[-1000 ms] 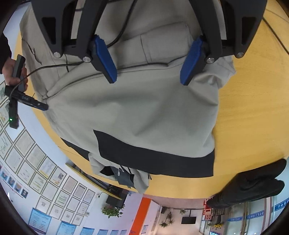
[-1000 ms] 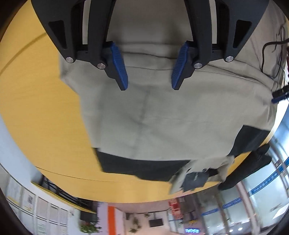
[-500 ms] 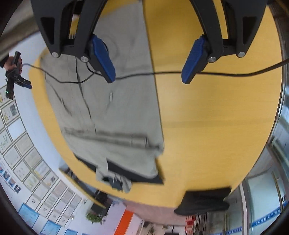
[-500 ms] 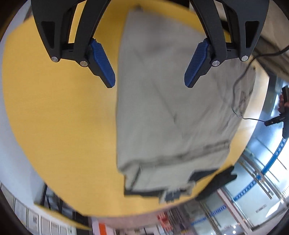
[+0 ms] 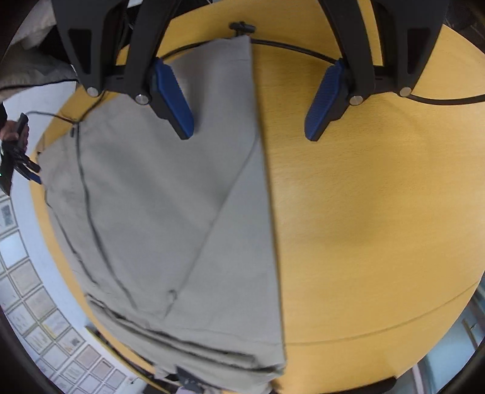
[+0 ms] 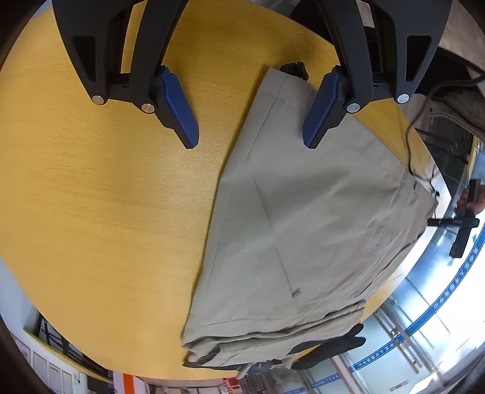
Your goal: Fold clothes
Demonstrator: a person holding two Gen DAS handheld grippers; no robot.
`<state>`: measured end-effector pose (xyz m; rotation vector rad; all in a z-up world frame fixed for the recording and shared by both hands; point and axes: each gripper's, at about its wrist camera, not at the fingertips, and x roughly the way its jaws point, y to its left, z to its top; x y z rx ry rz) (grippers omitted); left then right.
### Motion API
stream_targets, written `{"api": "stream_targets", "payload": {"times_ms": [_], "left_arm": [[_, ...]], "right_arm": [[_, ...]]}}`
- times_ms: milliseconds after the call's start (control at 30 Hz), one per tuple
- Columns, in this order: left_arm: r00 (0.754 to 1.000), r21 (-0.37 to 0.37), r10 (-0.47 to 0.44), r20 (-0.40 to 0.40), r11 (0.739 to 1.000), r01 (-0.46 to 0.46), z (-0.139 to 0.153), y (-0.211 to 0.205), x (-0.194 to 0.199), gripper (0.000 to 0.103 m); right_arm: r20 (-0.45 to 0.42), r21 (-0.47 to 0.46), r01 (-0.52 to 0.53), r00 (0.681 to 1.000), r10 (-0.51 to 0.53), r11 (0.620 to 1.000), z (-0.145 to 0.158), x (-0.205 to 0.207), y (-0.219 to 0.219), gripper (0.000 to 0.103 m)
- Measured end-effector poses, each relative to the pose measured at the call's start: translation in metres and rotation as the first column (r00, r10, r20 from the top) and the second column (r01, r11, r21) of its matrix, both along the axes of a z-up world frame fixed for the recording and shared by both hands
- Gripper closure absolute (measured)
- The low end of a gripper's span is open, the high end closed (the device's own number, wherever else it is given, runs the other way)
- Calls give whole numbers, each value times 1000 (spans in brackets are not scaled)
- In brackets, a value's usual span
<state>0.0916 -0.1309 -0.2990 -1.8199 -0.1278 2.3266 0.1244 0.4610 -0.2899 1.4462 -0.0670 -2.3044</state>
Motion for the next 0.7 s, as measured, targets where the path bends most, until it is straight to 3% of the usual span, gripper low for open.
{"api": "stream_targets", "payload": {"times_ms": [133, 300, 367, 400, 433, 500, 567, 633, 700], "left_arm": [[1000, 1, 5, -6, 1000, -4, -2, 9, 0, 15], [999, 92, -23, 32, 996, 20, -1, 32, 10, 15], [999, 91, 0, 44, 996, -4, 0, 35, 14, 16], [999, 96, 22, 47, 995, -26, 0, 33, 15, 17], [998, 101, 44, 50, 994, -48, 1, 32, 15, 22], [995, 94, 81, 59, 992, -86, 0, 24, 12, 37], [991, 75, 109, 77, 990, -115, -2, 14, 10, 79], [985, 90, 139, 105, 985, -149, -3, 4, 8, 86], [980, 84, 144, 139, 984, -157, -4, 0, 8, 93]], "right_arm": [[-58, 2, 0, 998, 1, 1000, -3, 2, -6, 28], [-84, -11, -54, 995, 53, 999, -6, 10, -26, 28], [-84, -11, -34, 996, 33, 999, -6, 9, -27, 40], [-78, -8, -24, 997, 24, 1000, -6, 7, -27, 57], [-63, -3, -15, 998, 15, 1000, -6, 4, -27, 73], [-35, 8, 2, 999, -2, 1000, -6, -2, -27, 82], [-3, 17, 2, 1000, -2, 1000, -6, -6, -29, 88], [33, 20, -2, 999, 1, 1000, -6, -10, -33, 97], [59, 8, -12, 998, 12, 1000, -1, -12, -36, 100]]}}
